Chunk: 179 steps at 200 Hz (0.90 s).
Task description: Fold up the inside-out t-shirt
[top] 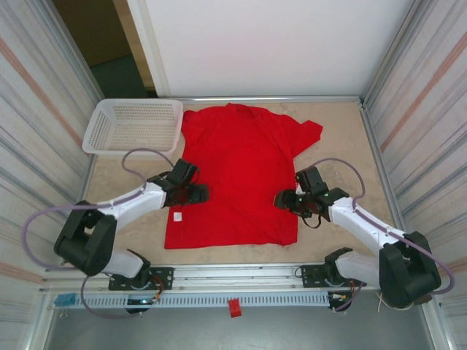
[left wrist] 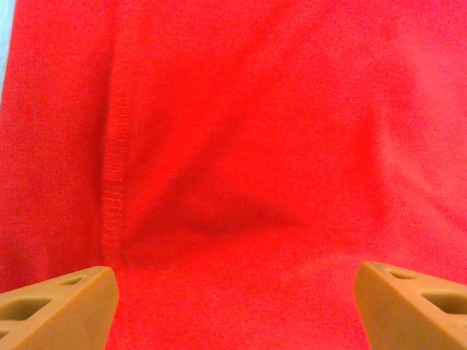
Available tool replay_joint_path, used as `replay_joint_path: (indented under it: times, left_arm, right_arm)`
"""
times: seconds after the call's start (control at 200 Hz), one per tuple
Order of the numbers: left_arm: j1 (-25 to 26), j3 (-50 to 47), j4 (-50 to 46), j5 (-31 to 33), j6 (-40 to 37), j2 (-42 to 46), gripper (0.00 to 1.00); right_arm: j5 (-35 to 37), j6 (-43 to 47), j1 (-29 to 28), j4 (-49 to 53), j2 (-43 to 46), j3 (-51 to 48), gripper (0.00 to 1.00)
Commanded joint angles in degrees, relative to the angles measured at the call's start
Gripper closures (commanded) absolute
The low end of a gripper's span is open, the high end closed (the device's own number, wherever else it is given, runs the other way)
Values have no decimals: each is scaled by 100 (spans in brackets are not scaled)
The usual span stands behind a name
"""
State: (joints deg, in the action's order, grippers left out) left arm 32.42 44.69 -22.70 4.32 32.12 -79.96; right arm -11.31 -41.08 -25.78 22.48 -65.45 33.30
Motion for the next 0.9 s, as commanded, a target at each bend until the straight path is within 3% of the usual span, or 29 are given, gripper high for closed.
replay_joint_path:
  times: [0.0, 0.145, 0.266, 0.481, 0.666, 0.892]
  left_arm:
    - [476, 786, -694, 513, -918, 469, 15]
    - [1614, 1157, -1166, 764, -1877, 552, 16]
    - [2561, 973, -1079, 947, -2175, 453, 20]
    - [3790, 722, -527, 955, -2290, -87, 21]
    - [4288, 898, -52, 690, -2408, -788, 20]
    - [4346, 1171, 104, 561, -2506, -1434, 20]
  right_arm:
    - [423, 49, -226, 257, -30, 64, 39]
    - [803, -249, -270, 244, 103, -260, 38]
    - [898, -298, -160, 305, 340, -430, 38]
    - [228, 115, 1155, 598, 973, -529, 37]
    - [-414, 294, 1946, 791, 1245, -408, 37]
    - [-825, 219, 2244, 784, 1343, -309, 37]
